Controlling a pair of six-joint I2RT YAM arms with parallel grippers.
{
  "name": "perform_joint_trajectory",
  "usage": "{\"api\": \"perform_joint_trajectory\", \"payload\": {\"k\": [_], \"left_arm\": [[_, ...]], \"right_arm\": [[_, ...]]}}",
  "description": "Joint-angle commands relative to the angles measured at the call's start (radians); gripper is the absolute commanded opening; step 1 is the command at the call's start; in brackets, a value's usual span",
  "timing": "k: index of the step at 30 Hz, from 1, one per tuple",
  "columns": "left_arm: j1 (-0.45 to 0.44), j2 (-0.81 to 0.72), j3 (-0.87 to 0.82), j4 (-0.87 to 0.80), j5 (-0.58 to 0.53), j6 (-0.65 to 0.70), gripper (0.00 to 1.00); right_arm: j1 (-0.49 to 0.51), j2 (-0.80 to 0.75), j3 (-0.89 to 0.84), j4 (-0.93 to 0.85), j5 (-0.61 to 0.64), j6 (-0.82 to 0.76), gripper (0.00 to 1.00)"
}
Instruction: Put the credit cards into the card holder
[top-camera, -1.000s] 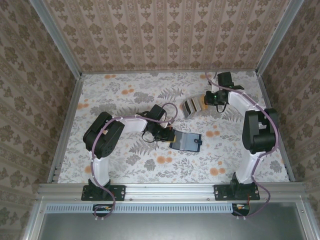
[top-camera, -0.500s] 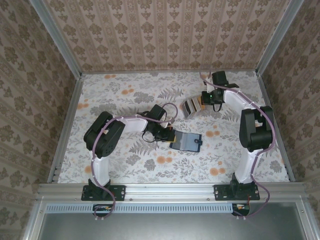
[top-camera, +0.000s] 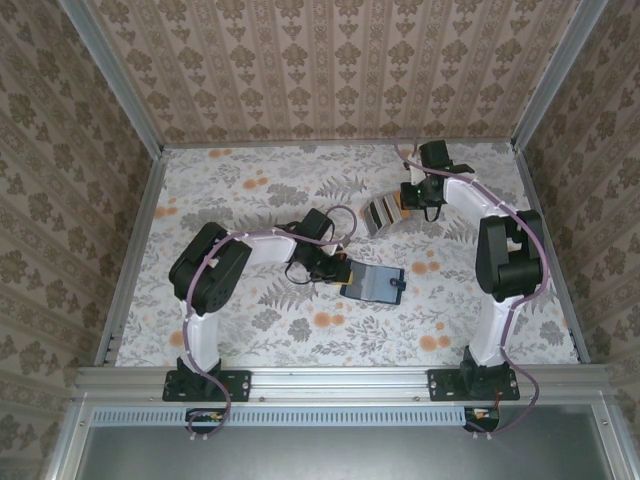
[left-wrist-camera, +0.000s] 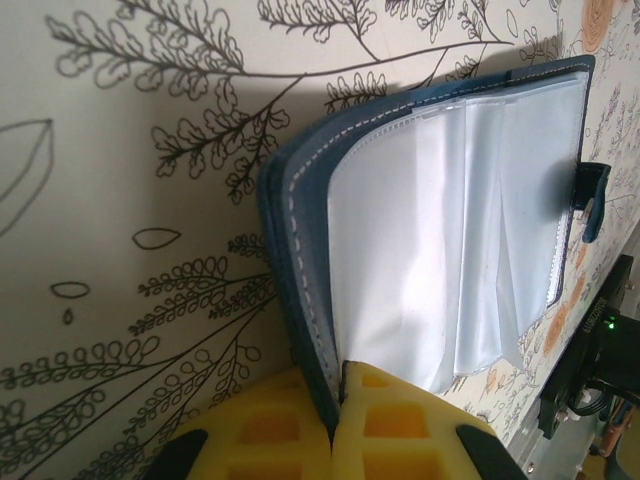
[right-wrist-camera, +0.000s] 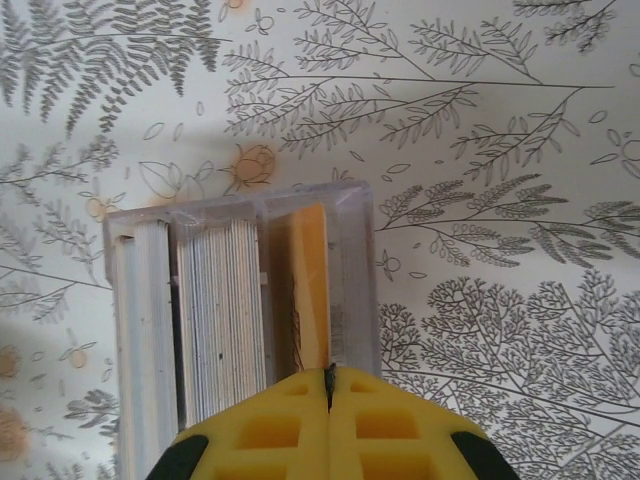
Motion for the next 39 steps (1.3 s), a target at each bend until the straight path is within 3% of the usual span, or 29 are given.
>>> {"api": "perform_joint_trajectory", "payload": {"k": [1,10,18,23,30,39], "left_arm": [[-0.01,0.018,0.014,-0.03,-0.022,0.004,0.0],[-0.008,0.021,0.02,-0.046,-0.018,0.019,0.0],[-0.011,0.023,0.021,-0.038,-0.011,0.014,0.0],[-0.011,0.019,0.014,-0.024,-0.014,0.006,0.0],[-0.011,0.019,0.017,-0.028,-0.018,0.01,0.0],[-0.011,0.024,0.015,-0.03,-0.016,0.011,0.0]], "right_arm": [[0.046,-0.016,-0.011,-0.086,0.113,-0.024,0.0],[0.063,-0.078,0.024,-0.135,0.214,-0.034,0.0],[0.063,-0.108,0.026,-0.149,0.194,-0.03,0.0],[0.069,-0.064,0.042,-0.175,0.193,-0.033,0.0],[0.127,-0.02,0.045,-0.188,0.312,-0.04,0.0],[0.145,0.05,0.087,-0.234,0.316,0.005,0.0]]}}
